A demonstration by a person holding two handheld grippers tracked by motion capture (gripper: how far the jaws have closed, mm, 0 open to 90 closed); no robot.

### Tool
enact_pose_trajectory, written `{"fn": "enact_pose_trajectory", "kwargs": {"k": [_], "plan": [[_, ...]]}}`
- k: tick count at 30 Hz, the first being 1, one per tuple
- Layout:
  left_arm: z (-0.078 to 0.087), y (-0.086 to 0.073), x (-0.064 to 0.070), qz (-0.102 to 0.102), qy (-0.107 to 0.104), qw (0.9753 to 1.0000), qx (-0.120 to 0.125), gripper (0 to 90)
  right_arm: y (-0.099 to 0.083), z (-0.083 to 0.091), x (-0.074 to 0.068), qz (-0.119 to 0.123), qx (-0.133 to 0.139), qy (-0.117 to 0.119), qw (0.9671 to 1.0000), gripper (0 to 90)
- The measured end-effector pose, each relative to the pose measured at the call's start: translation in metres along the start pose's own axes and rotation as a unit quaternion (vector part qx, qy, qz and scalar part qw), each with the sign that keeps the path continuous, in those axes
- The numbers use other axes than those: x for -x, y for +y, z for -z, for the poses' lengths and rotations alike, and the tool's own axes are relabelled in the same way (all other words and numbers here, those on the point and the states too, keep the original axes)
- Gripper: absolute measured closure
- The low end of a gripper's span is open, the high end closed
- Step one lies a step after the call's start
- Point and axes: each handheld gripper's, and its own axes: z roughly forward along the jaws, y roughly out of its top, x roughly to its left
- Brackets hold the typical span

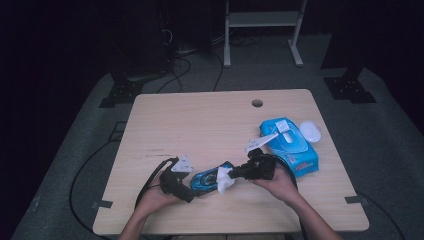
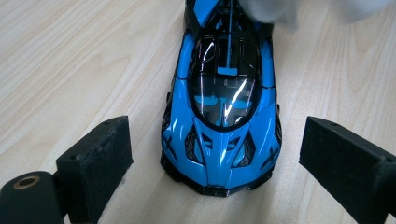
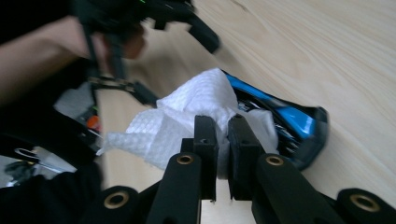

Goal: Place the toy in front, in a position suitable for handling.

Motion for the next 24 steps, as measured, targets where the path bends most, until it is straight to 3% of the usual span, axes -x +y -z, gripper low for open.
{"fn": "enact_pose_trajectory", "kwargs": {"k": [3, 4, 6, 11, 19, 22, 24], "plan": [[-0.001, -0.001, -0.001, 0.001, -0.008, 1.0, 0.001, 13.3, 0.0, -0.012, 0.006, 0.018, -0.016, -0.051, 0.9984, 82.1], [-0.002, -0.002, -0.001, 0.0, -0.009, 1.0, -0.002, 13.3, 0.0, -0.012, 0.006, 0.018, -0.016, -0.051, 0.9984, 82.1], [-0.004, -0.003, -0.001, 0.004, -0.01, 0.9999, -0.005, 13.3, -0.003, -0.019, 0.005, 0.042, -0.02, -0.083, 0.9955, 80.7], [-0.005, -0.003, -0.003, 0.011, -0.017, 0.9998, -0.005, 12.4, -0.008, -0.024, 0.002, 0.058, -0.011, -0.107, 0.9925, 74.0], [-0.012, -0.004, -0.002, 0.011, -0.025, 0.9994, -0.018, 13.1, -0.014, -0.03, 0.0, 0.07, -0.005, -0.121, 0.9901, 71.2], [-0.016, -0.004, 0.0, 0.004, -0.016, 0.9995, -0.028, 13.1, -0.017, -0.032, -0.004, 0.085, -0.003, -0.135, 0.9872, 72.2], [-0.019, -0.005, 0.0, 0.003, -0.011, 0.9994, -0.033, 15.2, -0.017, -0.033, -0.007, 0.102, -0.01, -0.149, 0.9834, 73.1]]}}
